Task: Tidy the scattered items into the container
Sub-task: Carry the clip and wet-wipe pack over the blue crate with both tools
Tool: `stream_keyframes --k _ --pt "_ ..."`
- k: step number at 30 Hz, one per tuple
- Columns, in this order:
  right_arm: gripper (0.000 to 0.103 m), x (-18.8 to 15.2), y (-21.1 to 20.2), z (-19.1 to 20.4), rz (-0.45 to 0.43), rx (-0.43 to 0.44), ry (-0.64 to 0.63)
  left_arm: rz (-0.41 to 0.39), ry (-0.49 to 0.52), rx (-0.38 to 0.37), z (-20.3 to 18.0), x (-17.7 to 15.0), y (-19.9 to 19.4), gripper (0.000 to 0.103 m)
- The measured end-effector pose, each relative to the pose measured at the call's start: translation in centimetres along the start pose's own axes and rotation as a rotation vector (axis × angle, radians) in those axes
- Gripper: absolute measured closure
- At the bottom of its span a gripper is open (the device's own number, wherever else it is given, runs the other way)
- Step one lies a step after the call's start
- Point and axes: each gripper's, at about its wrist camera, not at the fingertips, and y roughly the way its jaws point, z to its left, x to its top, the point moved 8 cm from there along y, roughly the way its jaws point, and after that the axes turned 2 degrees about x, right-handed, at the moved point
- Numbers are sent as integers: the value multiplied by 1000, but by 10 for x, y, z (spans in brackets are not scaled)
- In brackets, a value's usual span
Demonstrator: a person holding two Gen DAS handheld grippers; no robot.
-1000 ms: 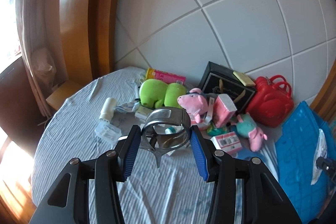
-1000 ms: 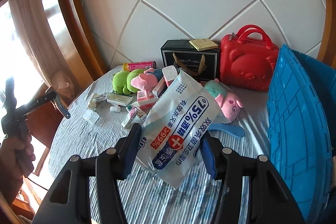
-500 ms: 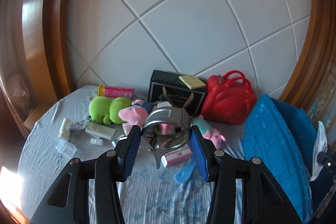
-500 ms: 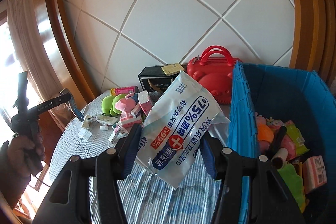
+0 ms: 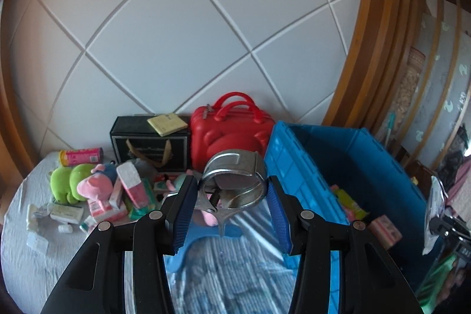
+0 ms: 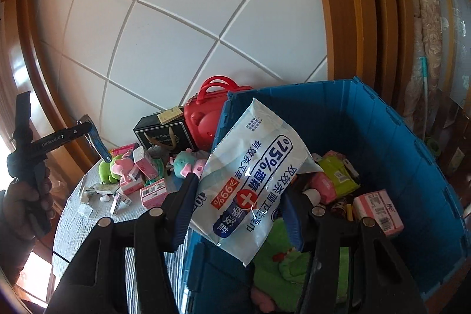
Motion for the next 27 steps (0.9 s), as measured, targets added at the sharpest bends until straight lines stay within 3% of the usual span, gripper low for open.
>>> stream_keyframes --k 14,20,27 --pt "50 -25 -28 -84 13 -85 121 33 211 -304 -212 53 56 56" --pt "50 -31 -25 -99 30 -81 138 13 290 -364 -285 78 70 56" --pt "50 -40 -16 -107 57 -53 157 49 345 -402 -330 99 91 56"
